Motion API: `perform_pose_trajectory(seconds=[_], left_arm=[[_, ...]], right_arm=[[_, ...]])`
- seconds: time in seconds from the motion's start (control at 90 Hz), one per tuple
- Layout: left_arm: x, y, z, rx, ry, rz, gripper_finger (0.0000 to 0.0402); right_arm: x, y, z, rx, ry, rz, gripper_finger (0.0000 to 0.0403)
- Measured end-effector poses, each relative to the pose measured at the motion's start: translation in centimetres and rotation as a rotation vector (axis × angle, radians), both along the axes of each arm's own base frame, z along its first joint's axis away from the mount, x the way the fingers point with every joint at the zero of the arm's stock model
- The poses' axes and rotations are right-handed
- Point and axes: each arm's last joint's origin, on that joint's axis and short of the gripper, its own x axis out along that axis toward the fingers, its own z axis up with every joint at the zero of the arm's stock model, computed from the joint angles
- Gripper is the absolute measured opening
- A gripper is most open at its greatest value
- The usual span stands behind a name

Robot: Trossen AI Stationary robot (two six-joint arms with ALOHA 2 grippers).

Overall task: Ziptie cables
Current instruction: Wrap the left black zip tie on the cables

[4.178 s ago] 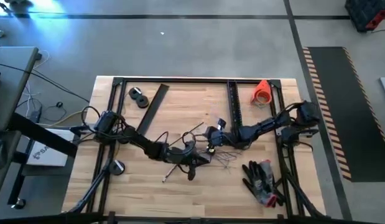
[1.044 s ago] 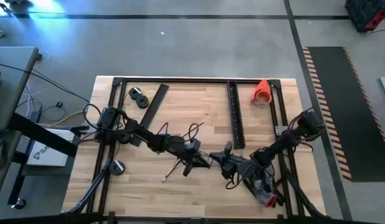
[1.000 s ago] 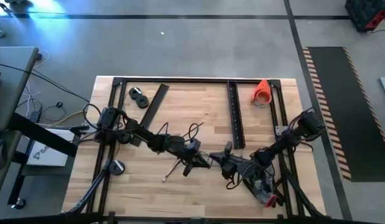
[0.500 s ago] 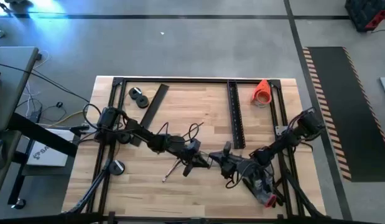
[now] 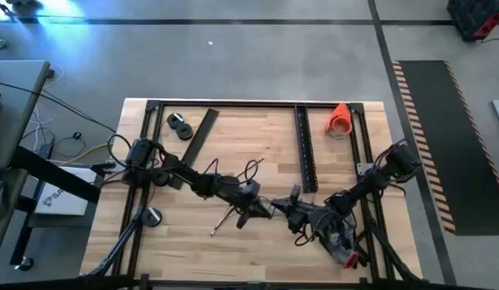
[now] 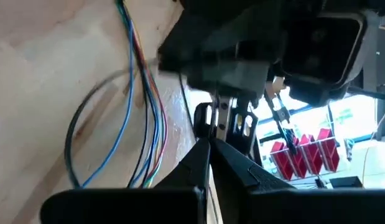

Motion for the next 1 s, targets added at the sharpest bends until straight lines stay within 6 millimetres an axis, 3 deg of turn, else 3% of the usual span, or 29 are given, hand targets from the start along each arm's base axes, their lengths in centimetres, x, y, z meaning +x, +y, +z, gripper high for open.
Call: perform_pose_trajectory(seconds=[1.0], left_arm=[[0.00, 0.00, 0.00, -0.017, 0.008, 0.000, 0.0000]], right_arm=[[0.42, 0.32, 0.76, 0.035, -0.053, 0.064, 0.0000]])
